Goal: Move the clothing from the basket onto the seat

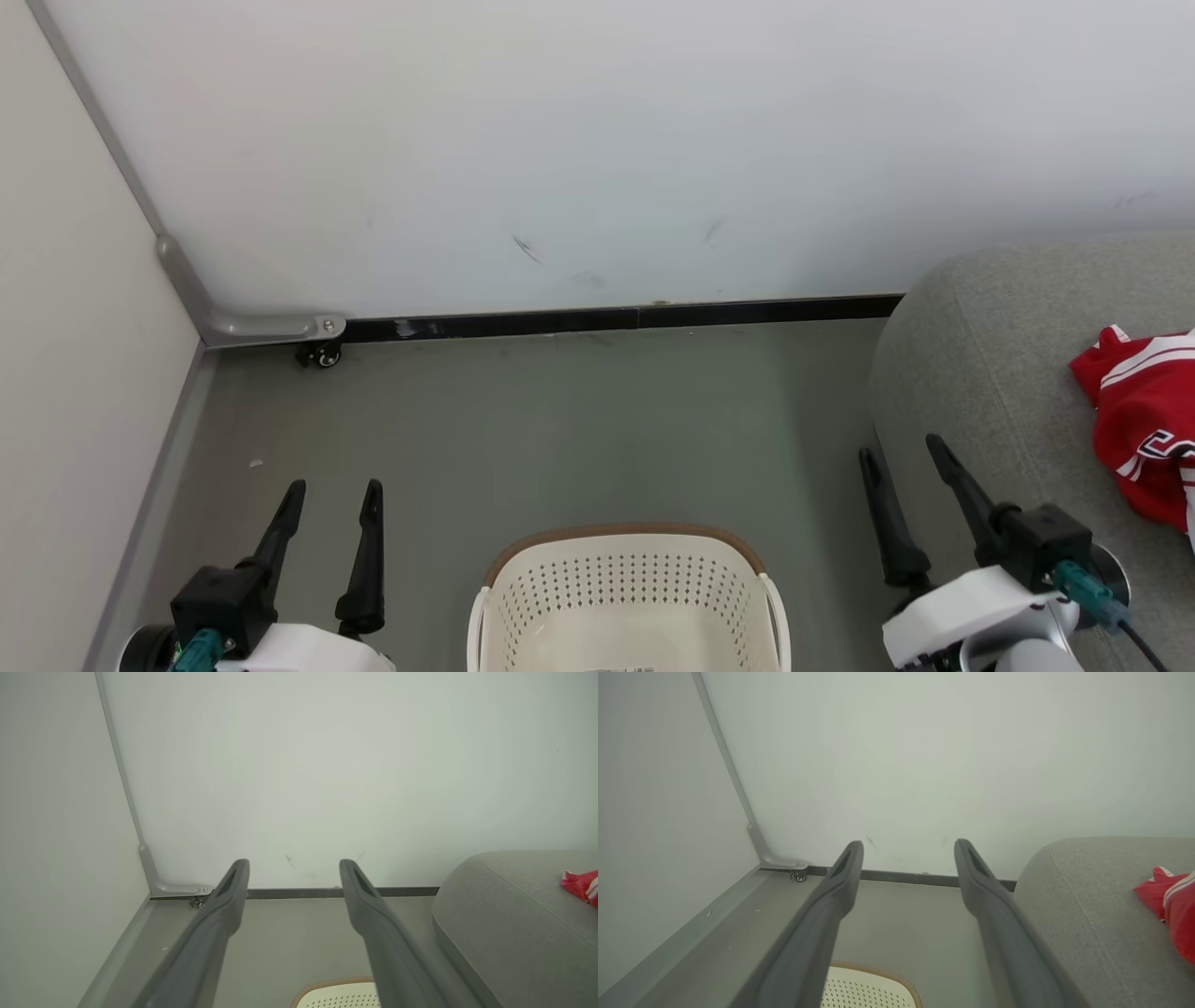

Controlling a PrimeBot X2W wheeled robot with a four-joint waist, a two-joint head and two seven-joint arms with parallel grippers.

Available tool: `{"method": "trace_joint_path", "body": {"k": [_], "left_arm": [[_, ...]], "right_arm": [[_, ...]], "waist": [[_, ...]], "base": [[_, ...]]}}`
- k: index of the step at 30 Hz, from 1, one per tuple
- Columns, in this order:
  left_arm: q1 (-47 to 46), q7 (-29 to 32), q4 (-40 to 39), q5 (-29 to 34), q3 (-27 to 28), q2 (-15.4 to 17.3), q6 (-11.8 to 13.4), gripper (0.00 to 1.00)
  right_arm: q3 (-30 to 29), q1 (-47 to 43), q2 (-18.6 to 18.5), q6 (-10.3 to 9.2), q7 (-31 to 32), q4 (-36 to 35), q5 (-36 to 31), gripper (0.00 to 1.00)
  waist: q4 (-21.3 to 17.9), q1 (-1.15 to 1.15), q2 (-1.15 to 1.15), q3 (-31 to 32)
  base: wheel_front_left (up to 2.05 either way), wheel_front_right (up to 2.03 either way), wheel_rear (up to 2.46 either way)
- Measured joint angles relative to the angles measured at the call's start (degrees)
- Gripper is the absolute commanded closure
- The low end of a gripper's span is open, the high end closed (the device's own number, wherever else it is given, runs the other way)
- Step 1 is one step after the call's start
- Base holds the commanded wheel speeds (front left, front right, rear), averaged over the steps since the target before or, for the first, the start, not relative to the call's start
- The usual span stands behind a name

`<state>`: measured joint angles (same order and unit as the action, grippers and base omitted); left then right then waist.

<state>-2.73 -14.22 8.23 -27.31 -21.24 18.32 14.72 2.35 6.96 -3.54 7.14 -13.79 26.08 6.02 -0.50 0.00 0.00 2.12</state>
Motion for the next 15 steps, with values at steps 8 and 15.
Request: {"method": "trace_joint_path", "body": {"k": [8,15], "left_arm": [[1.81,0.0,0.05,0.4,0.86,-0.57,0.67,0.0],[2.4,0.01,-0.12,1.04,1.53,-1.04,0.92,0.0]], "right_arm": [[-0.33,-4.01,0.53,0.0,0.77,-1.58,-0.49,0.0],[-0.45,-5.82,0.75,0.0,1.29,-3.83,-0.6,0.0]], "waist": [[-0.19,0.0,0.0,1.14],[-0.18,0.0,0.0,1.25]], "base": [[0.0,0.0,0.0],[0.0,0.0,0.0]]}}
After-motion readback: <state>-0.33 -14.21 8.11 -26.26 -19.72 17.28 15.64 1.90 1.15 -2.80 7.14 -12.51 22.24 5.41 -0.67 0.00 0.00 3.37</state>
